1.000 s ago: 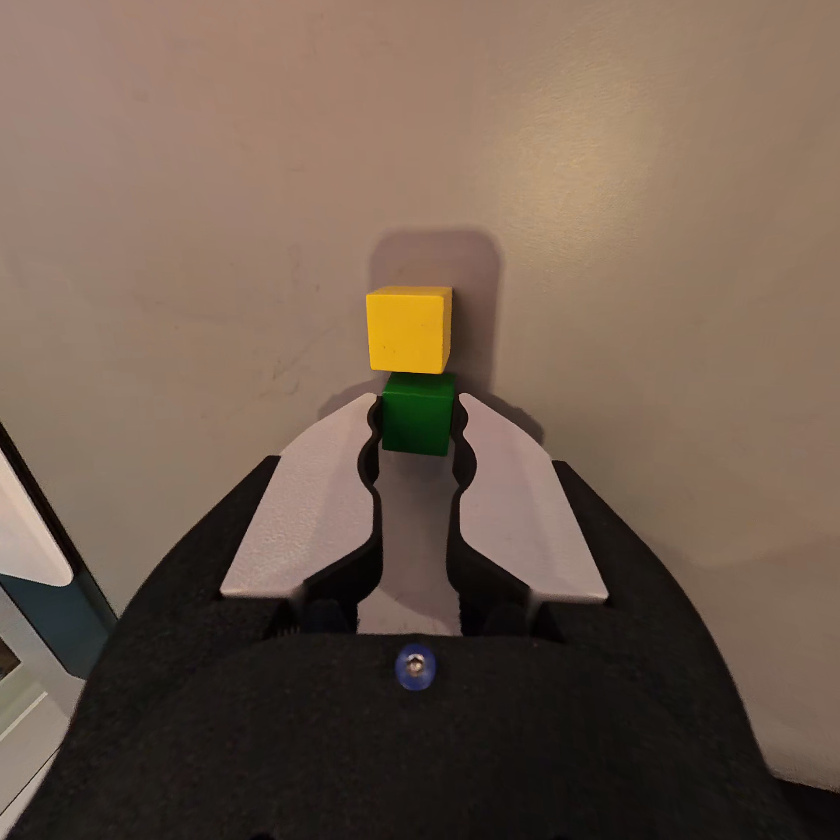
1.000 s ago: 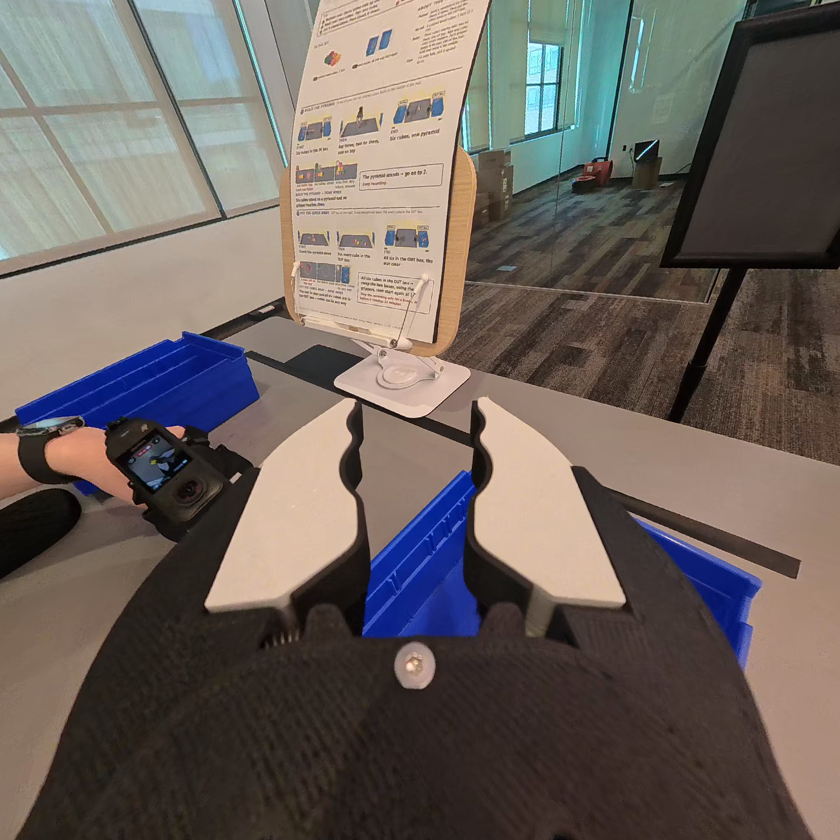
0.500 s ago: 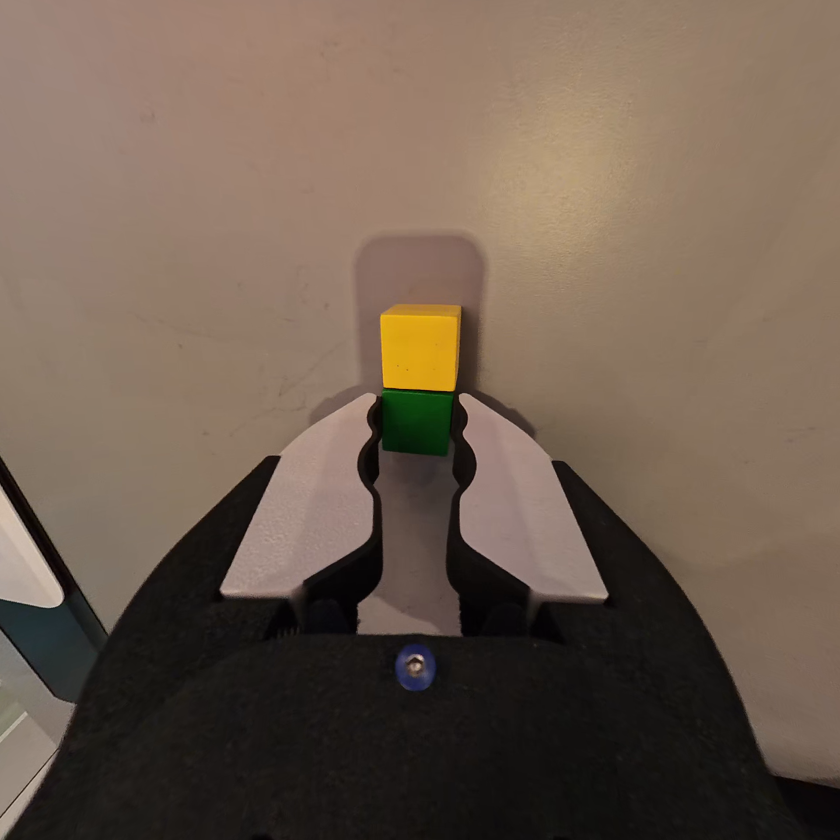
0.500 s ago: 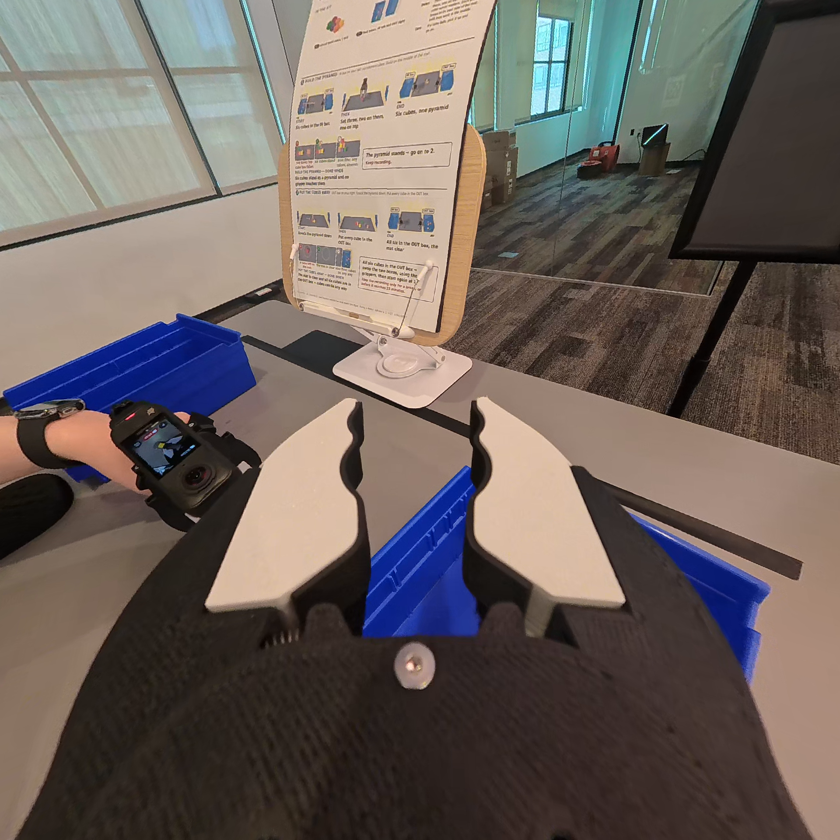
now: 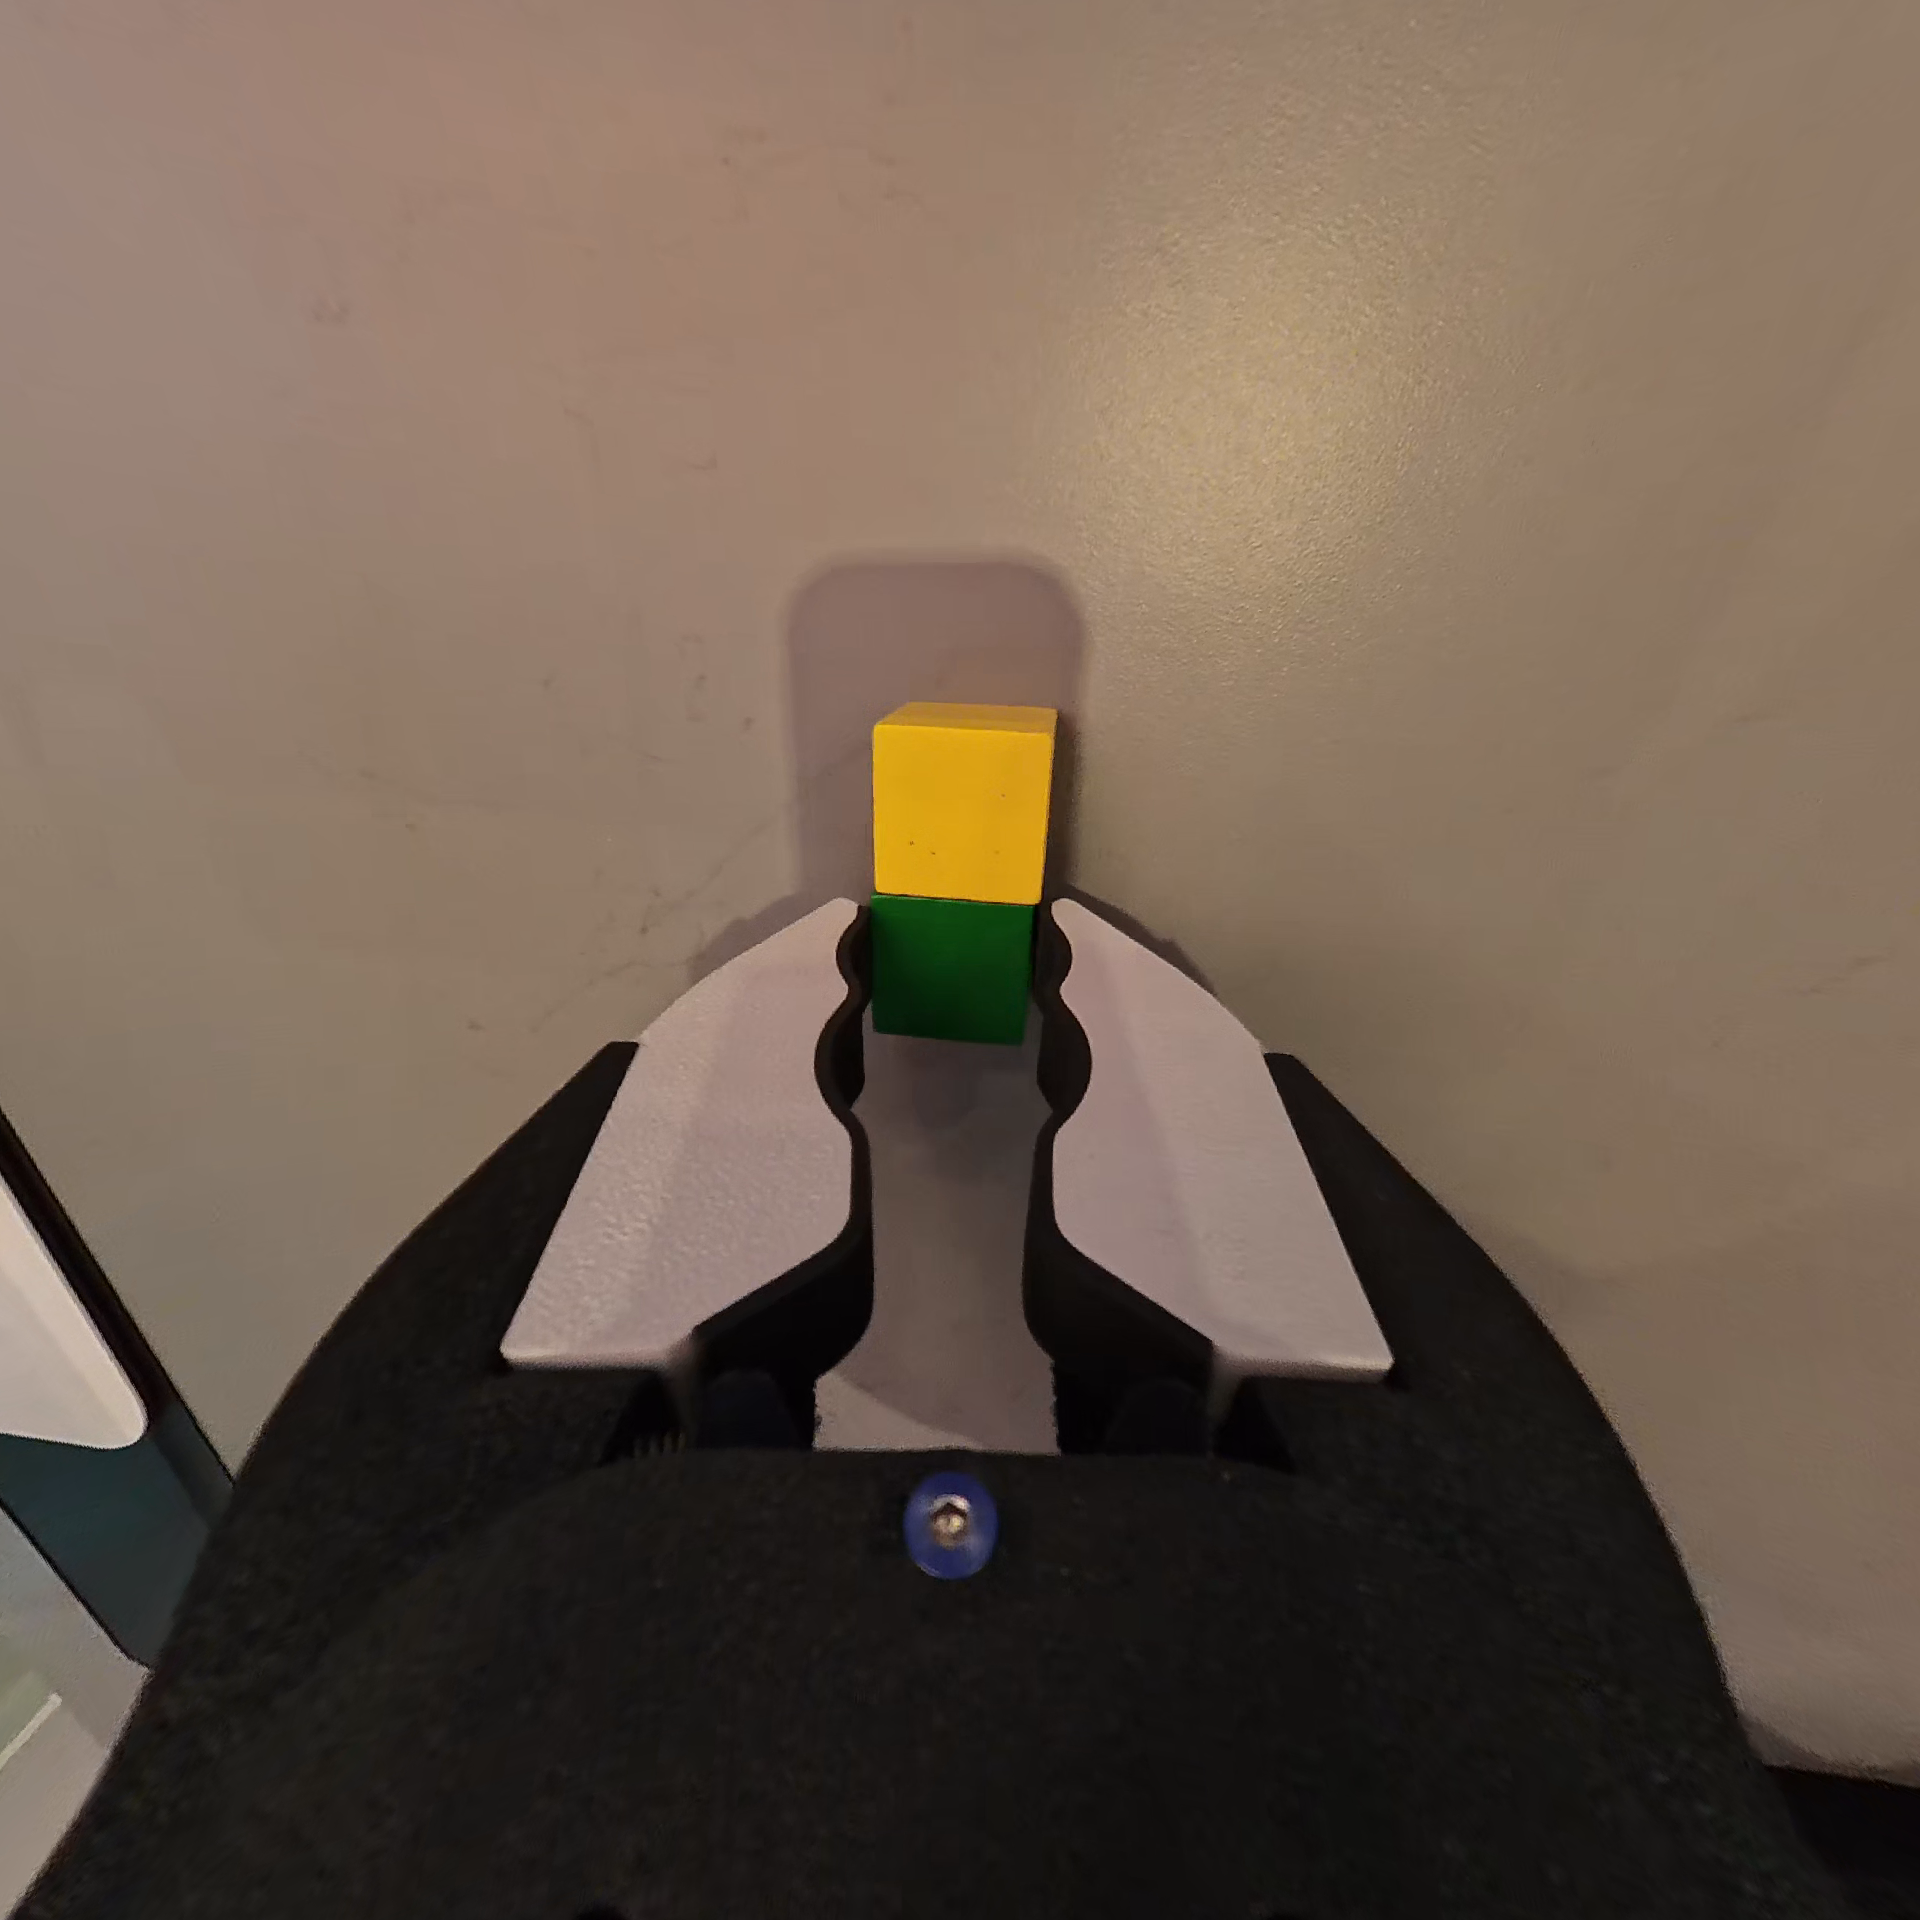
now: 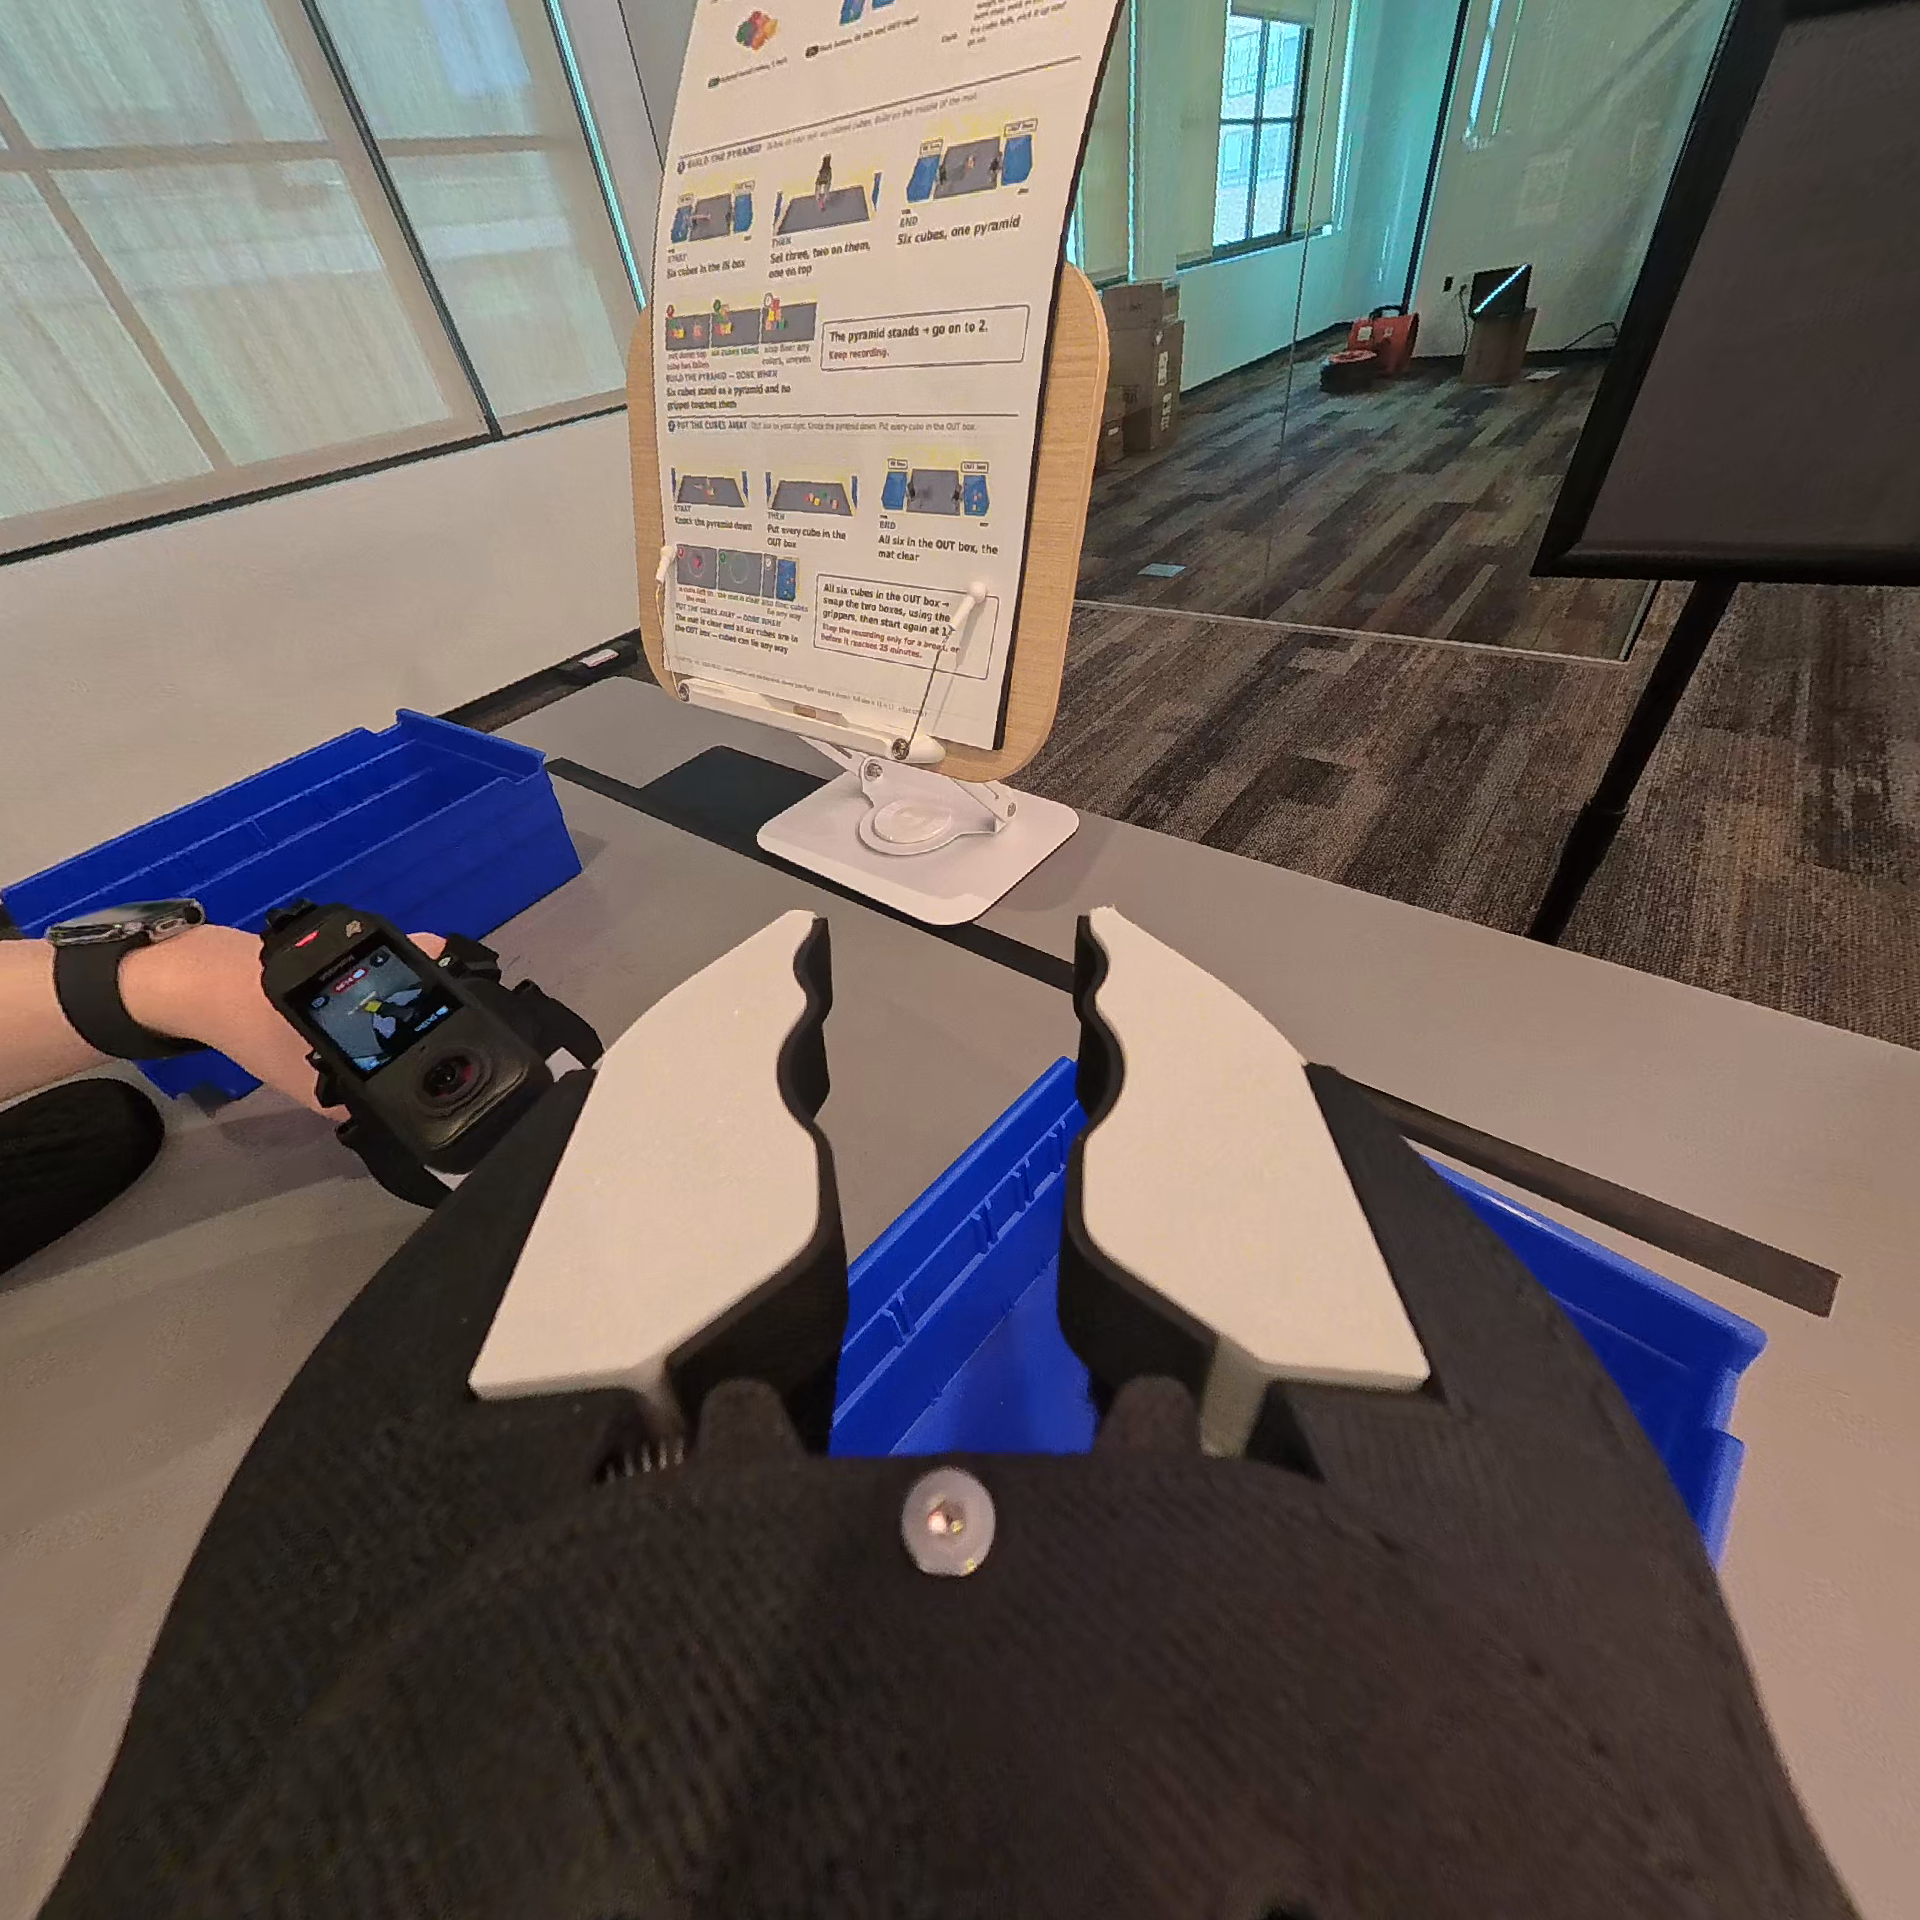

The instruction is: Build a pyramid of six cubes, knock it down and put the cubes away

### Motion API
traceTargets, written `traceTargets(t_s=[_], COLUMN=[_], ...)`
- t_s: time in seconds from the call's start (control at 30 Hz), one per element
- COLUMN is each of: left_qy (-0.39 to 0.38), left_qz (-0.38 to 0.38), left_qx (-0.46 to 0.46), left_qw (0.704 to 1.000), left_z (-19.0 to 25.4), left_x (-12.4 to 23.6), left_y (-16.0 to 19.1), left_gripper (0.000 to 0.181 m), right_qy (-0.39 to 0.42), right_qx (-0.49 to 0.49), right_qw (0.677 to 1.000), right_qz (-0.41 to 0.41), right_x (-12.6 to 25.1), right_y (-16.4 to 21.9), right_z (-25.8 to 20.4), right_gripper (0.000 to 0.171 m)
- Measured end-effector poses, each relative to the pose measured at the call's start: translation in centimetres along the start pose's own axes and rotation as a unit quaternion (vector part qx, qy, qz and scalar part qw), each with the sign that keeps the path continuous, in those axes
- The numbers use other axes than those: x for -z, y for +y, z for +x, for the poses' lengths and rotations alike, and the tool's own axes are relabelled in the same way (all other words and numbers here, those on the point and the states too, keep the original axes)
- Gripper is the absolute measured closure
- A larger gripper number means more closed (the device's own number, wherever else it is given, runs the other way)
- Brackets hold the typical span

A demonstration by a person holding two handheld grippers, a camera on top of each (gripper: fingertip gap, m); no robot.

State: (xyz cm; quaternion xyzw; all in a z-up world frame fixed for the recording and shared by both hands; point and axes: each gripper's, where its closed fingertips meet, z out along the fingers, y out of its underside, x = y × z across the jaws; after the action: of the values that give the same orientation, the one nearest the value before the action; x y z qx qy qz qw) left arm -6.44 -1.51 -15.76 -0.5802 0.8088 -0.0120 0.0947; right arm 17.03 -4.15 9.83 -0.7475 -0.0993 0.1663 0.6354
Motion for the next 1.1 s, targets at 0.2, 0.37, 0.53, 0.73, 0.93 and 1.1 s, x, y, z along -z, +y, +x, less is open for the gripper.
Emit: traceTargets(t_s=[0.2,0.37,0.53,0.73,0.93,1.1], left_qy=[-0.004,-0.028,-0.104,-0.171,-0.119,-0.075], left_qz=[0.027,0.071,0.133,0.075,0.06,0.047], left_qx=[0.019,0.038,0.101,0.261,0.239,0.192], left_qw=[0.999,0.996,0.98,0.947,0.962,0.977], left_z=[-0.4,-0.5,-1.3,-1.3,2.9,4.0], left_x=[0.6,5.4,13.9,19.0,13.7,9.5], left_y=[-0.2,1.6,7.6,23.7,30.5,31.0], left_gripper=[0.131,0.123,0.127,0.128,0.126,0.131], right_qy=[0.001,0.001,0.003,0.007,0.018,0.029], right_qx=[-0.001,-0.007,-0.011,-0.01,-0.014,-0.009], right_qw=[1.0,1.0,1.0,1.0,1.0,0.999], right_qz=[-0.002,0.0,0.003,0.004,-0.009,-0.025], right_x=[0.1,0.3,0.5,0.4,0.1,-0.2], right_y=[0.1,0.2,0.2,0.1,0.7,1.3], right_z=[0.1,0.5,0.8,0.9,1.4,1.4], right_gripper=[0.125,0.125,0.126,0.126,0.126,0.126])
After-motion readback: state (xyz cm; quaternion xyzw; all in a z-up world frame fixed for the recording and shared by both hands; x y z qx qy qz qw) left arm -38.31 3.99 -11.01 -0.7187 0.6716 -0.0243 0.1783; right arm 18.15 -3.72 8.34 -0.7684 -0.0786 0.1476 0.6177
